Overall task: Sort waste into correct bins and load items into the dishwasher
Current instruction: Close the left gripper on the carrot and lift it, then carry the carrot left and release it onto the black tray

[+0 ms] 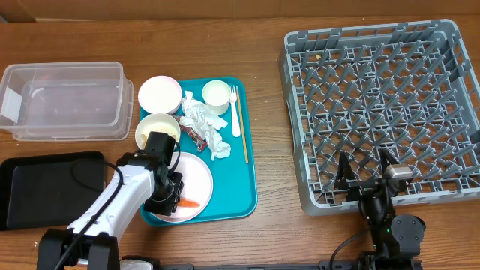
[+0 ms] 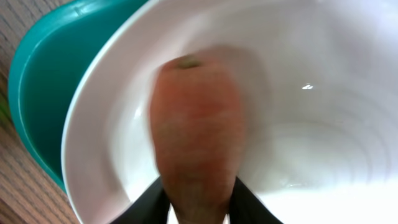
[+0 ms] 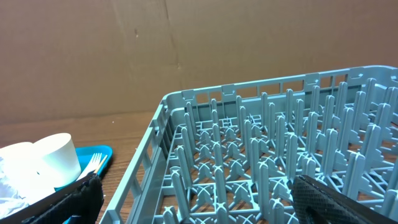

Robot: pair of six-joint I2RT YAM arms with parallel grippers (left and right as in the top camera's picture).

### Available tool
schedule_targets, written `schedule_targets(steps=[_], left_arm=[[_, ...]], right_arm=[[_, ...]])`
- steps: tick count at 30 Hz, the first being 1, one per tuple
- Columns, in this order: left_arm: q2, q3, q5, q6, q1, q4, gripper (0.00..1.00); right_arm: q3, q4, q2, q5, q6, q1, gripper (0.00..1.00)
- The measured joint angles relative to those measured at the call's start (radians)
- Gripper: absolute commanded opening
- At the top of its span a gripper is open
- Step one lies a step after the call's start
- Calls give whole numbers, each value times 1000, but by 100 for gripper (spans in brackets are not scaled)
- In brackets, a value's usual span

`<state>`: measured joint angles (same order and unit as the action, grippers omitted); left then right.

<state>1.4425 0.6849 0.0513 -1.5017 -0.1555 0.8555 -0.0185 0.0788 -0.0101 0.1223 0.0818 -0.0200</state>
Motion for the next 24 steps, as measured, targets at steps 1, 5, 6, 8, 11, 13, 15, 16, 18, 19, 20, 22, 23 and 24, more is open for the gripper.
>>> schedule_targets(steps=[1, 5, 6, 8, 11, 13, 15, 16, 18, 19, 20, 22, 23, 24], left_arm=[[0, 0, 2, 0, 0, 0, 18], [0, 0, 10, 12, 0, 2, 9], [0, 0, 16, 18, 0, 5, 9], [0, 7, 23, 31, 0, 28, 9], [2, 41, 23, 39, 0, 103, 8], [5, 93, 23, 43, 0, 173, 7], [5, 153, 23, 54, 0, 222, 7], [8, 197, 21, 63, 0, 269, 6], [11, 273, 8, 72, 10, 351, 5], [11, 309, -3, 74, 23, 393, 6], [11, 341, -16, 77, 40, 431, 6], [11, 406, -45, 84, 100, 501, 9], [11, 426, -61, 88, 133, 518, 9], [11, 455, -85, 92, 194, 536, 9]], right_arm=[[0, 0, 0, 0, 0, 0, 100], [0, 0, 0, 0, 0, 0, 100], [0, 0, 0, 0, 0, 0, 100], [0, 0, 0, 0, 0, 0, 100], [0, 0, 0, 0, 0, 0, 100], [0, 0, 0, 0, 0, 0, 100], [0, 0, 0, 0, 0, 0, 100], [0, 0, 0, 0, 0, 0, 100], [0, 0, 0, 0, 0, 0, 100], [0, 1, 0, 0, 0, 0, 100], [0, 0, 0, 0, 0, 0, 100], [0, 0, 0, 0, -1, 0, 100], [0, 0, 0, 0, 0, 0, 100], [0, 1, 0, 0, 0, 0, 100]])
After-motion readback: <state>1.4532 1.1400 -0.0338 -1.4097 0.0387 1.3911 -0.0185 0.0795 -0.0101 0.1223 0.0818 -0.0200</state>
